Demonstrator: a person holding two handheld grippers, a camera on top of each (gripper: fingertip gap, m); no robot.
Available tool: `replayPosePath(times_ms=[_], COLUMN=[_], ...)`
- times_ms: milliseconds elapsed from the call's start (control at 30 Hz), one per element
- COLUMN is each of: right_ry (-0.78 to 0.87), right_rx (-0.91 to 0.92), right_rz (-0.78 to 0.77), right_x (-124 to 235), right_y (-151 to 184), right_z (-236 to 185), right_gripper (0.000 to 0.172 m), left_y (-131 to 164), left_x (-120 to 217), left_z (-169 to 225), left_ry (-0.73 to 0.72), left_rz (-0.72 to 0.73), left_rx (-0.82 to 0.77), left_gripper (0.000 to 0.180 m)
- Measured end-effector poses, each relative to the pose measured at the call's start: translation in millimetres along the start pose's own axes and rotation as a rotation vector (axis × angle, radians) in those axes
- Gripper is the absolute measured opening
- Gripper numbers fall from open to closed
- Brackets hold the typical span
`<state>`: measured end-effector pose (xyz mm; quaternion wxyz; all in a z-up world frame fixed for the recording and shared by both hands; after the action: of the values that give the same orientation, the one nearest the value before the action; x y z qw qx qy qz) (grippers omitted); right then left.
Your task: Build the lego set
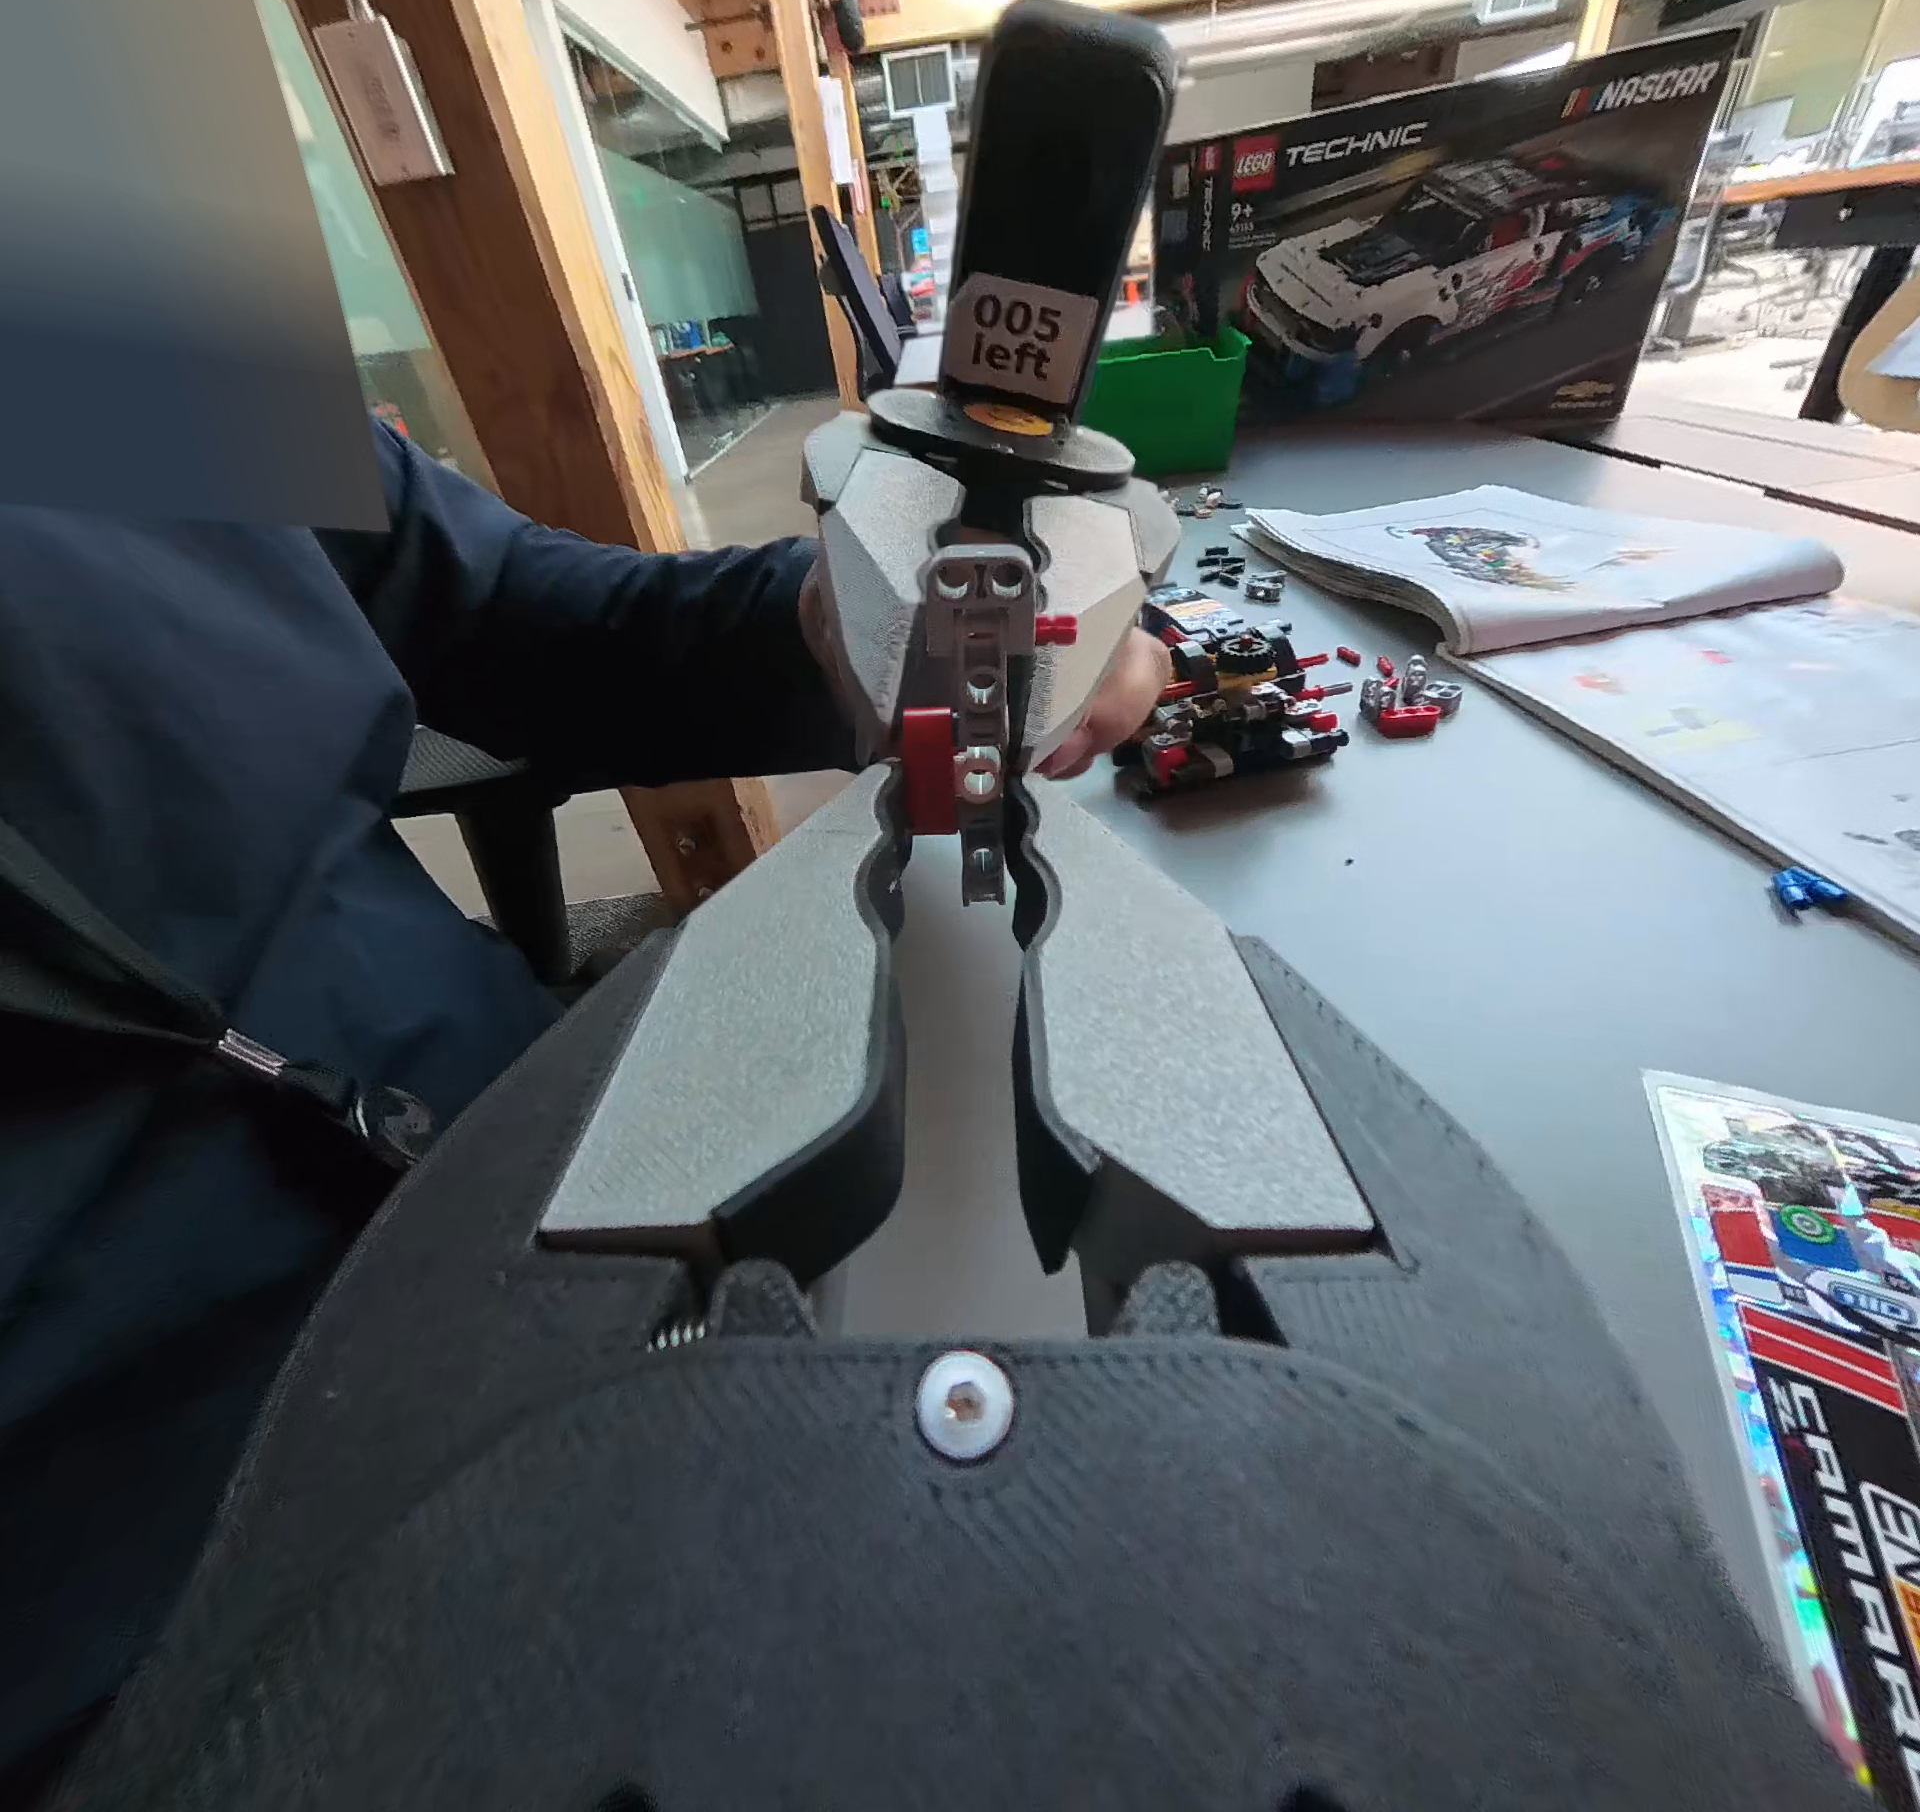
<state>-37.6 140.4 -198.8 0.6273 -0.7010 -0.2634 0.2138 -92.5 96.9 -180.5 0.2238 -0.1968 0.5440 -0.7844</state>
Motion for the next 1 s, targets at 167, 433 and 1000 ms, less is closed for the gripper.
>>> replayPosePath(times_ms=[167,433,1000], right_ry=[0.002,0.049,0.072], right_rx=[0.001,0.012,0.146], right_rz=[-0.018,0.022,-0.049], right_x=[-1,4,28], right_y=[1,-5,-18], right_z=[1,7,8], right_gripper=[0.014,0.014,0.048], left_y=[0,-10,2], left_x=[1,5,-7], left_z=[-1,-3,1], left_ry=[-0.008,-0.080,-0.204], left_rz=[-0.021,0.003,-0.264], left_rx=[-0.014,-0.009,-0.199], left_gripper=[0.015,0.015,0.014])
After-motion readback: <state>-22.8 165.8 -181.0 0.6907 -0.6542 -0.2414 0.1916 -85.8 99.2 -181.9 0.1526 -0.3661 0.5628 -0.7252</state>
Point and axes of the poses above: each gripper's, where its closed fingertips meet, x back along the fingers, y out of its underside, z = x × y across the jaws, the point moved 5 cm from there along x, back along the fingers, and after that the axes turned 3 degrees about y, right-handed, at the moved point
